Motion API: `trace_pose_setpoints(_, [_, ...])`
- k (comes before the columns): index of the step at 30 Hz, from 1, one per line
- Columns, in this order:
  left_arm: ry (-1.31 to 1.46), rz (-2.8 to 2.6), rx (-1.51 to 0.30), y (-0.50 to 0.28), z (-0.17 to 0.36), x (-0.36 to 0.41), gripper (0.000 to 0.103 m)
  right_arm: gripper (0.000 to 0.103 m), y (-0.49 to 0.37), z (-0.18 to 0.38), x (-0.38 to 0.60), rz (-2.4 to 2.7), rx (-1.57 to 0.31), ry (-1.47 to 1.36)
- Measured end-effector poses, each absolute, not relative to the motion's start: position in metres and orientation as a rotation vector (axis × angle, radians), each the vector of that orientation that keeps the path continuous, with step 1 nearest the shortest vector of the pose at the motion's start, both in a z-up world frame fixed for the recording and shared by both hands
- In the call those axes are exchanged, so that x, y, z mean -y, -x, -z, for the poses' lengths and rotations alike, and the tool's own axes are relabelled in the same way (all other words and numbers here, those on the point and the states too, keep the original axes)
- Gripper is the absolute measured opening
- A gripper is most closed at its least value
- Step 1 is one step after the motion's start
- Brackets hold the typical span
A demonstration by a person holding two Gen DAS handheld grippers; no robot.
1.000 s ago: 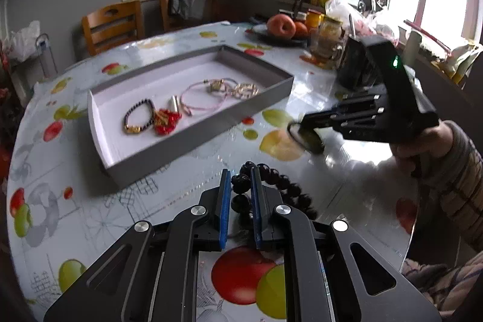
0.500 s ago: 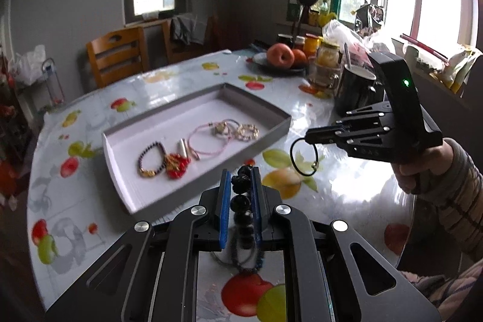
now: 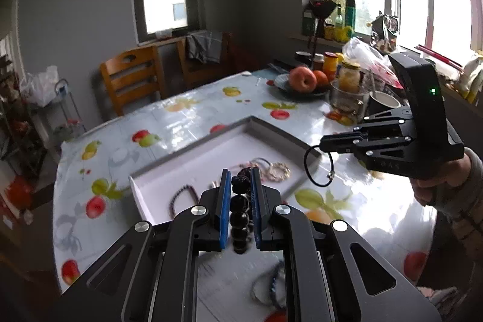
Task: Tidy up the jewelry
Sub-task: 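Carry the black bead bracelet and black hair tie into the grey box and release both, then move both grippers back to the pile and grasp the blue beaded bracelet with the right gripper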
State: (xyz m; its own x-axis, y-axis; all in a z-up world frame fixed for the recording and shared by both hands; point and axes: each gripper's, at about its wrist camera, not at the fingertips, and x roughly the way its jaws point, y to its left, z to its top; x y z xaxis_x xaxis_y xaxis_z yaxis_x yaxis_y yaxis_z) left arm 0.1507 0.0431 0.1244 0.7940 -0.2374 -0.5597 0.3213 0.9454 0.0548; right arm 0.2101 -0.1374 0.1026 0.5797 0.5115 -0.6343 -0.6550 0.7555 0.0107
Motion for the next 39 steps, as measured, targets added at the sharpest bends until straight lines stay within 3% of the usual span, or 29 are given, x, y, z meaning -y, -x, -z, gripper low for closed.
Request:
trace_pose_setpoints(8, [-0.143,0.253,-0.584,-0.186,-0.117,-0.047,0.014,0.003,-0.238,-0.098,0.115,-0.699,-0.67,0.202])
trace_pose_setpoints(21, [-0.111,0.143,-0.68,-0.221,-0.064,-0.076,0.014,0.003,-0.283,-0.043,0.104,-0.653,-0.812,0.136])
trace_pose_setpoints(36, [-0.059,0.046,-0.765,-0.236,-0.026,-0.103,0.014,0.004,-0.284,-0.021,0.099,-0.614,-0.836,0.187])
trace_pose_setpoints(39, [-0.066,0.032,-0.752,-0.232,-0.029,-0.101,0.03,0.009,-0.282,-0.023,0.102,-0.61,-0.829,0.181])
